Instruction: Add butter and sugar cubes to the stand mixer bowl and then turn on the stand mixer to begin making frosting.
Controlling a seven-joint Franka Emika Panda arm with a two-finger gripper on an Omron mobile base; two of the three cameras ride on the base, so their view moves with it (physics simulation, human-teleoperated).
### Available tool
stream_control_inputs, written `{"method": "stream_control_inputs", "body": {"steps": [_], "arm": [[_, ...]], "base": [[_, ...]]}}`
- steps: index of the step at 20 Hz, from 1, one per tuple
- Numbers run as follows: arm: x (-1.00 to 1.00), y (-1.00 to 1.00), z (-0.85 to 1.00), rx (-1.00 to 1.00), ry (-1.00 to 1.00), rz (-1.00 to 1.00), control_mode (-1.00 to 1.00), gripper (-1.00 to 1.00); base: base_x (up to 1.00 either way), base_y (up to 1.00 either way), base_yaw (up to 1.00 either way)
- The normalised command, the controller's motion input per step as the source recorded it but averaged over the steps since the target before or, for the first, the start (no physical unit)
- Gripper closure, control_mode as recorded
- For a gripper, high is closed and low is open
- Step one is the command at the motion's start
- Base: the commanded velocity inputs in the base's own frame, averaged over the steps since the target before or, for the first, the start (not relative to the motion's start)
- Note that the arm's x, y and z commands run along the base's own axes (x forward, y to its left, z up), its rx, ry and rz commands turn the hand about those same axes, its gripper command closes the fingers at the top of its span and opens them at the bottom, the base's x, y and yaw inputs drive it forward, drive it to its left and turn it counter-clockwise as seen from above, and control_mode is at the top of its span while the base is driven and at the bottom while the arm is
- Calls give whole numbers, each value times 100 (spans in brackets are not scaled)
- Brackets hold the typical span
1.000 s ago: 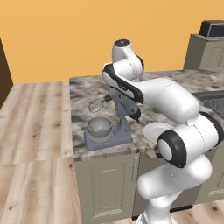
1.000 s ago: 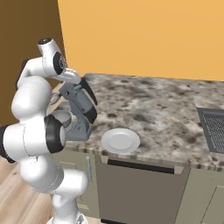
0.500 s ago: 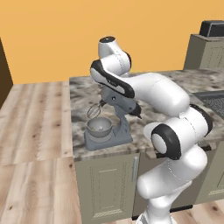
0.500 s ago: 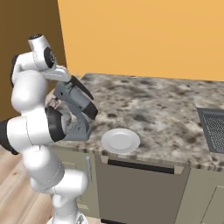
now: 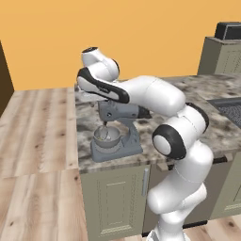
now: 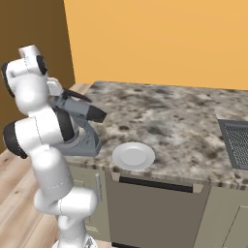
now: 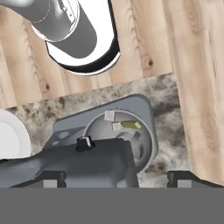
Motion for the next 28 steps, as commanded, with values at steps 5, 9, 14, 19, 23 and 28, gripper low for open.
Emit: {"method": "stream_control_inputs", "body": {"steps": [5,9,14,19,23,28], "arm": [[-42,35,-100,-2,13,0,-100,-100],[-54,7,-100,-1,8,0,-100,-100],[-61,0,-98,0,6,0,-100,-100],[-92,-46,37,6,-11,0,-100,-100],[-49,-55,86,1,-12,-1,-100,-100],[-6,-61,42,-1,-1,-5,-100,-100]], "base": [[0,0,0],[0,0,0],[0,0,0],[0,0,0],[0,0,0],[0,0,0]]}}
